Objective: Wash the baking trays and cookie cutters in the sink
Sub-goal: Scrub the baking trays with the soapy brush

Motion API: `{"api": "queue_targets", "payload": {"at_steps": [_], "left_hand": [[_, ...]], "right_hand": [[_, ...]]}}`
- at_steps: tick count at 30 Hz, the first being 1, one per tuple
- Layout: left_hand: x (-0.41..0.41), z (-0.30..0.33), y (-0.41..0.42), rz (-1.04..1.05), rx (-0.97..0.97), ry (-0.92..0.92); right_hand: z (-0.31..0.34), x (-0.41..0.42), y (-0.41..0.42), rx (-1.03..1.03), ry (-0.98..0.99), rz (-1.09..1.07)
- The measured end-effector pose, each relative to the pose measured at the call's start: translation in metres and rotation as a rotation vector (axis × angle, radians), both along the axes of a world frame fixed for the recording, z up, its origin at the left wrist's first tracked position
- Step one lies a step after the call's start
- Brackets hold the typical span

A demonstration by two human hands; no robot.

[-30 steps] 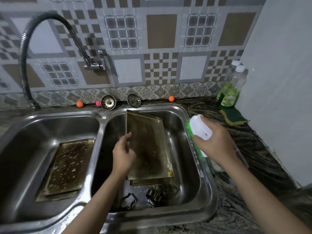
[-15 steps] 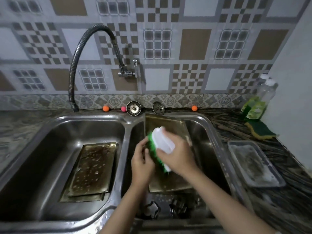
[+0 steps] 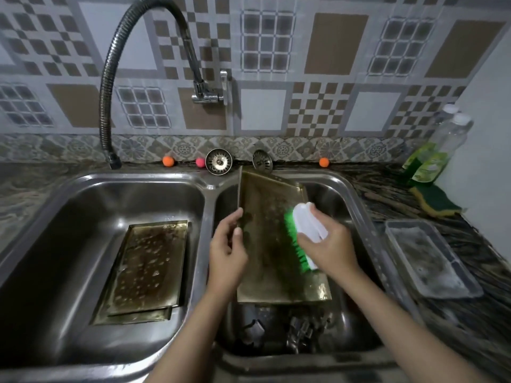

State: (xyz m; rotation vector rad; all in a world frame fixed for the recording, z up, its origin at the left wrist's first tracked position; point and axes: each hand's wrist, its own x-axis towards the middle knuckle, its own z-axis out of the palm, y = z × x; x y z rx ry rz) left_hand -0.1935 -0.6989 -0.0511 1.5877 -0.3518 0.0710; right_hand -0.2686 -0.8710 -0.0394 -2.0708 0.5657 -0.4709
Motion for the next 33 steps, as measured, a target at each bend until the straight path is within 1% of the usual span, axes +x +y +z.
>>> {"api": "queue_targets", "payload": {"at_steps": [1,2,4,7,9,10,11,13,16,18,20,22,24,26,27,29,31,32,33], "left_hand": [[-0.009,-0.002,-0.005,-0.051,0.024,-0.005],[-0.016,-0.005,-0.010,-0.084,0.037,-0.015],[-0.019,-0.009,-0.019,-0.086,0.022,-0.009],[-0.002,-0.011,-0.010,-0.004,-0.035,0.048],[0.007,-0.011,0.001,0.035,-0.014,0.025],[0.007,-0.009,0.003,0.030,-0.001,0.012],[0.003,-0.006,0.001,0.008,0.009,0.004],[-0.009,-0.003,-0.009,-0.049,0.018,-0.010],[-0.010,-0.007,-0.019,-0.048,0.004,0.005],[-0.002,-0.007,-0.016,-0.018,-0.009,0.013],[0.002,-0.005,-0.015,-0.011,-0.005,0.002],[-0.001,-0.004,-0.017,-0.029,0.003,-0.016],[-0.004,-0.006,-0.023,-0.038,-0.015,-0.006],[-0.001,-0.007,-0.024,-0.010,-0.052,0.043],[0.002,-0.007,-0.021,0.004,-0.060,0.052],[0.002,-0.005,-0.015,-0.017,-0.042,0.037],[-0.004,-0.003,-0.015,-0.083,-0.009,0.011],[-0.009,-0.003,-0.018,-0.106,0.002,-0.001],[-0.012,-0.003,-0.022,-0.113,0.005,-0.003]], "right_hand": [[0.006,0.010,-0.009,0.008,0.013,-0.086],[0.012,0.020,-0.008,0.013,0.000,-0.126],[0.019,0.025,0.021,-0.034,-0.044,-0.042],[0.010,-0.005,0.053,-0.143,-0.026,0.137],[0.005,-0.015,0.030,-0.227,0.025,0.133],[0.003,-0.011,0.011,-0.255,0.072,0.085],[0.004,-0.006,-0.004,-0.251,0.092,0.031],[0.010,0.007,-0.014,-0.192,0.034,-0.030],[0.011,0.009,0.009,-0.179,-0.038,0.045],[0.009,0.004,0.006,-0.152,-0.066,0.092],[0.010,0.007,-0.013,-0.074,-0.045,0.030],[0.013,0.012,-0.013,0.005,-0.052,-0.040],[0.016,0.010,0.014,0.014,-0.093,0.044],[0.015,0.000,0.037,-0.066,-0.070,0.163],[0.014,-0.004,0.034,-0.076,-0.052,0.191],[0.018,0.006,0.006,-0.065,-0.018,0.127],[0.028,0.028,-0.023,-0.097,0.026,-0.041],[0.034,0.037,-0.027,-0.101,0.007,-0.087],[0.036,0.042,-0.020,-0.091,-0.025,-0.073]]}}
